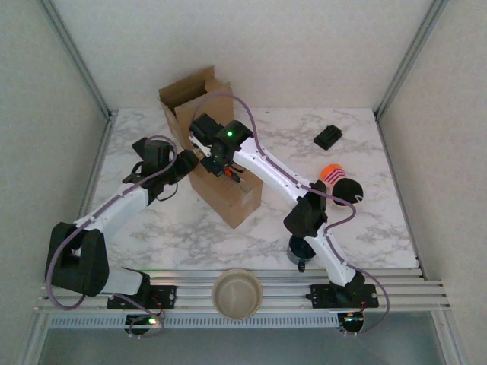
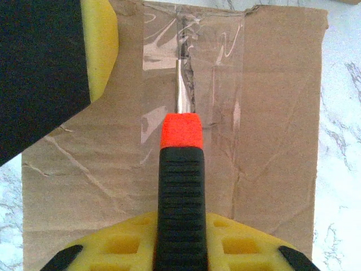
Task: Unpack the express box
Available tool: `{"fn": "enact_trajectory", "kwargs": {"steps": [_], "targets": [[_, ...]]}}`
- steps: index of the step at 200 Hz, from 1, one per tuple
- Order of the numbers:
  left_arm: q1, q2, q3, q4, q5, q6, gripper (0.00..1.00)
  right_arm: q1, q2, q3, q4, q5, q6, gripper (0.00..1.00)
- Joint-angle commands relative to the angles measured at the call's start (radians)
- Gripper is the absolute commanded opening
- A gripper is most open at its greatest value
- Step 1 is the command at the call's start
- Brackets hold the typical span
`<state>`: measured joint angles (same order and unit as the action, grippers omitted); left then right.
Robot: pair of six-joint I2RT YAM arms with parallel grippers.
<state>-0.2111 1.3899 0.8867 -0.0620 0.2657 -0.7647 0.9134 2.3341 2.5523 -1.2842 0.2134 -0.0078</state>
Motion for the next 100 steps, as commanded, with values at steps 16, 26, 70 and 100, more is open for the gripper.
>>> {"fn": "enact_trajectory", "kwargs": {"steps": [16, 26, 70, 100], "targets": [[0.008, 0.023, -0.02, -0.032, 0.0, -0.009, 0.57, 0.005, -0.025, -0.027, -0.017, 0.039, 0.023, 0.0], [0.008, 0.023, -0.019, -0.032, 0.001, -0.01, 0.57, 0.005, -0.032, -0.032, -0.011, 0.037, 0.025, 0.0], [0.008, 0.021, -0.019, -0.033, 0.001, -0.01, 0.57, 0.006, -0.067, -0.058, 0.025, 0.012, 0.031, 0.0], [0.007, 0.021, -0.019, -0.033, 0.003, -0.008, 0.56, 0.006, -0.099, -0.079, 0.055, -0.015, 0.035, 0.0]]}}
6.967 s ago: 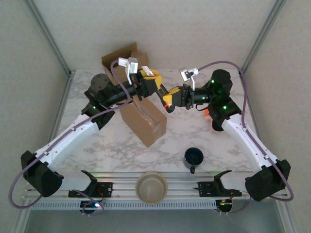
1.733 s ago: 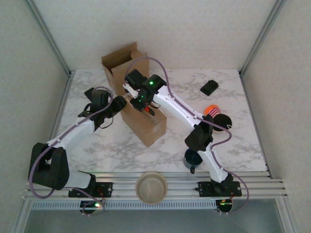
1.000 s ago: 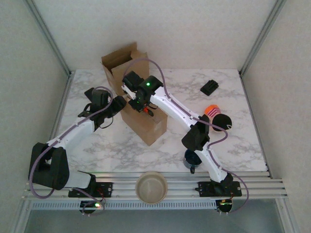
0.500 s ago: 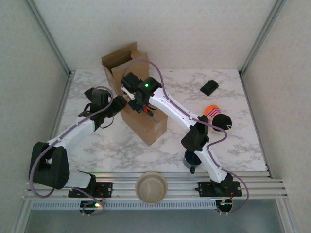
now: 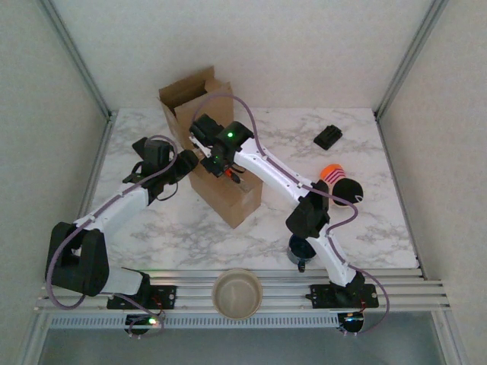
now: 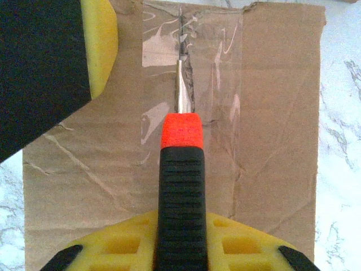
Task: Unpack the express box
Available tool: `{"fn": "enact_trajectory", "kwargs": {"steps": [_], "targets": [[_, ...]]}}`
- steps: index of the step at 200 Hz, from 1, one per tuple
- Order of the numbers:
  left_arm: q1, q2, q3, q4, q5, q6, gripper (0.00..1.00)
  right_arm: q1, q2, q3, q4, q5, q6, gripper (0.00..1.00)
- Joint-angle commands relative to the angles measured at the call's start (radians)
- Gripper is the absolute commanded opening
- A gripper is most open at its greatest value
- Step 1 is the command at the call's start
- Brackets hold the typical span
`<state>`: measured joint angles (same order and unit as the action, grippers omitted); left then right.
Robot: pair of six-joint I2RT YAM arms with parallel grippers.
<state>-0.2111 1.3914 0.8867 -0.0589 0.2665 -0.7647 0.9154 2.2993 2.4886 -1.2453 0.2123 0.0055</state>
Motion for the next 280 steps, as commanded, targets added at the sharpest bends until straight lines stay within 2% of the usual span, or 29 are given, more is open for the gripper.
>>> {"fn": "enact_trajectory", "kwargs": {"steps": [1, 77, 160, 280], "targets": [[0.008, 0.019, -0.019, -0.036, 0.003, -0.008, 0.56, 0.004, -0.064, -0.017, 0.016, -0.014, 0.022, 0.0], [0.008, 0.021, -0.015, -0.034, 0.008, -0.008, 0.56, 0.004, -0.045, -0.009, 0.011, -0.033, 0.02, 0.0], [0.008, 0.024, -0.017, -0.029, 0.013, -0.008, 0.56, 0.003, -0.009, 0.021, -0.008, 0.028, 0.021, 0.0], [0.008, 0.016, -0.02, -0.03, 0.014, -0.007, 0.56, 0.004, 0.017, 0.016, -0.015, -0.006, 0.021, 0.0]]}}
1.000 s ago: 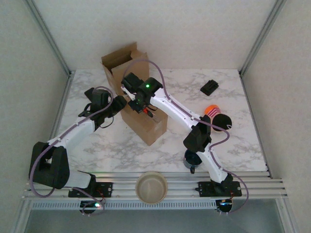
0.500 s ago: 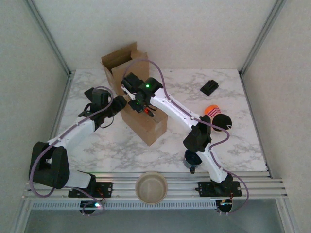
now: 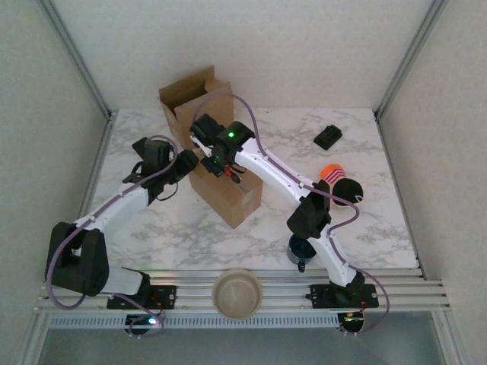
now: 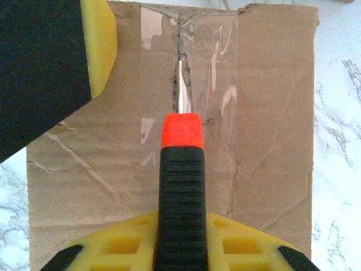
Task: Unpack the express box
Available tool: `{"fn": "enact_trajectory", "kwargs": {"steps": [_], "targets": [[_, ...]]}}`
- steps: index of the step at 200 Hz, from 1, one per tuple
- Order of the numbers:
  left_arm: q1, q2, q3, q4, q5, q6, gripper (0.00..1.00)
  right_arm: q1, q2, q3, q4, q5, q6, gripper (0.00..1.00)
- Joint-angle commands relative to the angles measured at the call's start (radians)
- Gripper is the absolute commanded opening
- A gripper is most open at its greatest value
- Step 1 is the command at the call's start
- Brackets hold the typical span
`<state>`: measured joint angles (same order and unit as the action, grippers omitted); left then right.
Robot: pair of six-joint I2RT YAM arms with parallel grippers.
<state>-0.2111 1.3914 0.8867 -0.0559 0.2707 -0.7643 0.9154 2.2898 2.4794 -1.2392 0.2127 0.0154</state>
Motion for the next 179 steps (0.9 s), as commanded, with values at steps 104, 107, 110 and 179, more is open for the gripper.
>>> {"fn": "enact_trajectory", "kwargs": {"steps": [104, 107, 110, 179], "targets": [[0.008, 0.009, -0.02, -0.035, 0.009, -0.009, 0.56, 0.003, 0.051, 0.036, -0.1, 0.008, -0.003, 0.0], [0.007, 0.009, -0.021, -0.035, 0.009, -0.007, 0.56, 0.003, 0.05, 0.036, -0.107, 0.008, -0.005, 0.0], [0.007, 0.01, -0.022, -0.035, 0.01, -0.008, 0.56, 0.003, 0.05, 0.034, -0.114, 0.008, -0.007, 0.0], [0.008, 0.009, -0.031, -0.024, 0.015, -0.011, 0.56, 0.003, 0.051, 0.034, -0.212, 0.045, -0.012, 0.0]]}}
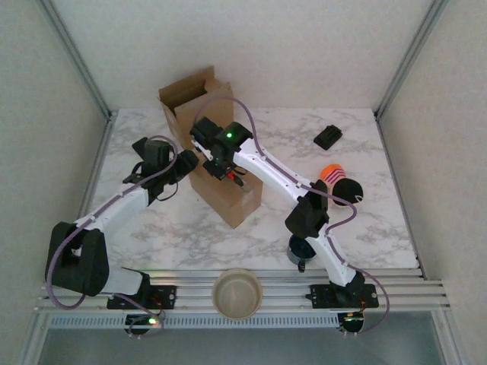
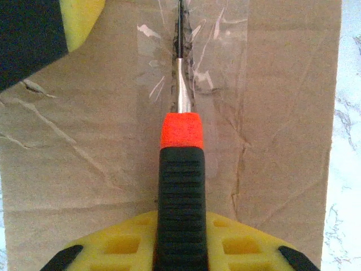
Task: Unpack the express box
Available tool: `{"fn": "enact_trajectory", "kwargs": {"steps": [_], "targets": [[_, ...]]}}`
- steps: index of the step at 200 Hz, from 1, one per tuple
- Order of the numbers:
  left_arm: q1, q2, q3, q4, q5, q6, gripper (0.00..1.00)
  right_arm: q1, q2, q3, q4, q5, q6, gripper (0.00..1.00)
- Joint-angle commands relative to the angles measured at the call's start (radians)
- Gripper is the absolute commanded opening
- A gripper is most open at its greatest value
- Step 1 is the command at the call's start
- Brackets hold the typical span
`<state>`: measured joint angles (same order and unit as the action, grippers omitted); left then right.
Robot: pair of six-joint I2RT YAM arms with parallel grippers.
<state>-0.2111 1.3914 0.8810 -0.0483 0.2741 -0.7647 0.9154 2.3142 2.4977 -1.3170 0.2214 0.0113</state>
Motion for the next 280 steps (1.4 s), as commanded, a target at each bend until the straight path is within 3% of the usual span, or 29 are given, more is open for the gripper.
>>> {"fn": "enact_trajectory", "kwargs": {"steps": [1, 47, 131, 198, 280], "targets": [[0.008, 0.008, -0.024, -0.032, 0.011, -0.01, 0.56, 0.003, 0.027, 0.017, -0.135, 0.037, -0.007, 0.0], [0.007, 0.007, -0.031, -0.026, 0.011, -0.012, 0.56, 0.002, -0.004, 0.0, -0.178, 0.066, 0.007, 0.0], [0.009, 0.014, -0.025, -0.029, 0.008, -0.01, 0.56, 0.019, -0.25, -0.327, -0.139, 0.085, 0.068, 0.0], [0.01, 0.021, -0.02, -0.029, 0.006, -0.008, 0.56, 0.041, -0.442, -0.625, -0.095, 0.012, 0.164, 0.0], [0.01, 0.017, -0.03, -0.021, 0.007, -0.011, 0.56, 0.061, -0.562, -0.745, -0.109, -0.058, 0.219, 0.0]]}}
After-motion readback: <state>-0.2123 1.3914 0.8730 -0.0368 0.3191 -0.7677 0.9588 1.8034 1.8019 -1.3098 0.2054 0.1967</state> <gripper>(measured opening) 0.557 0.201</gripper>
